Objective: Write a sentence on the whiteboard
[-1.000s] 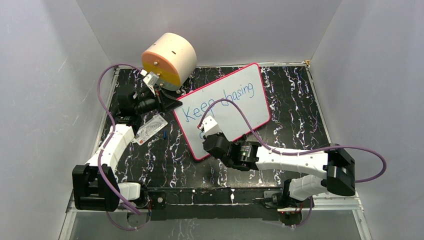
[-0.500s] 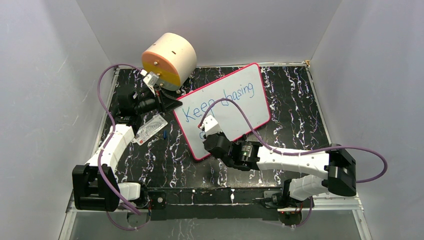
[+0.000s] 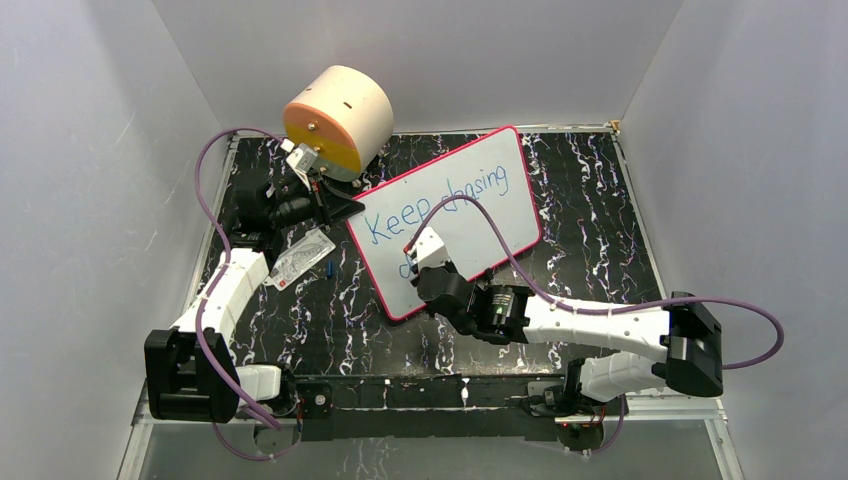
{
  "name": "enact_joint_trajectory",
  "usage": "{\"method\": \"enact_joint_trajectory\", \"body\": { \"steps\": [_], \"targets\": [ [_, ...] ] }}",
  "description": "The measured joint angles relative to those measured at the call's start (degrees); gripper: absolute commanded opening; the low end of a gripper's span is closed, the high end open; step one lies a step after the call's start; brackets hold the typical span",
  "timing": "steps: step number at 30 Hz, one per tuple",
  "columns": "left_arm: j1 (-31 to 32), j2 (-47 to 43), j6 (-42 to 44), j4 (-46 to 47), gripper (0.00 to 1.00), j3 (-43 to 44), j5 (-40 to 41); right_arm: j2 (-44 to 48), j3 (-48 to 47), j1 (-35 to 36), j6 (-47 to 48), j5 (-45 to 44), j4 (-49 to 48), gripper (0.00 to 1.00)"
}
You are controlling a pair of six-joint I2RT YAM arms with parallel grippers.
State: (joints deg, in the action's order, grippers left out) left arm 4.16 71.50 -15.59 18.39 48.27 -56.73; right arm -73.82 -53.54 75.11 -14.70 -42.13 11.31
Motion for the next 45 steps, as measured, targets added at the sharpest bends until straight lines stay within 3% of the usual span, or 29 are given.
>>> {"method": "enact_joint_trajectory", "body": {
  "steps": [23, 45],
  "targets": [
    [0.0, 0.1, 0.0, 0.0, 0.00, 0.0, 0.2, -1.9, 0.0, -0.5, -0.2, -0.8, -1.9, 0.00],
    [0.0, 0.1, 0.0, 0.0, 0.00, 0.0, 0.1, -2.2, 0.0, -0.5, -3.1, 1.4, 5.4, 0.00]
  ]
}}
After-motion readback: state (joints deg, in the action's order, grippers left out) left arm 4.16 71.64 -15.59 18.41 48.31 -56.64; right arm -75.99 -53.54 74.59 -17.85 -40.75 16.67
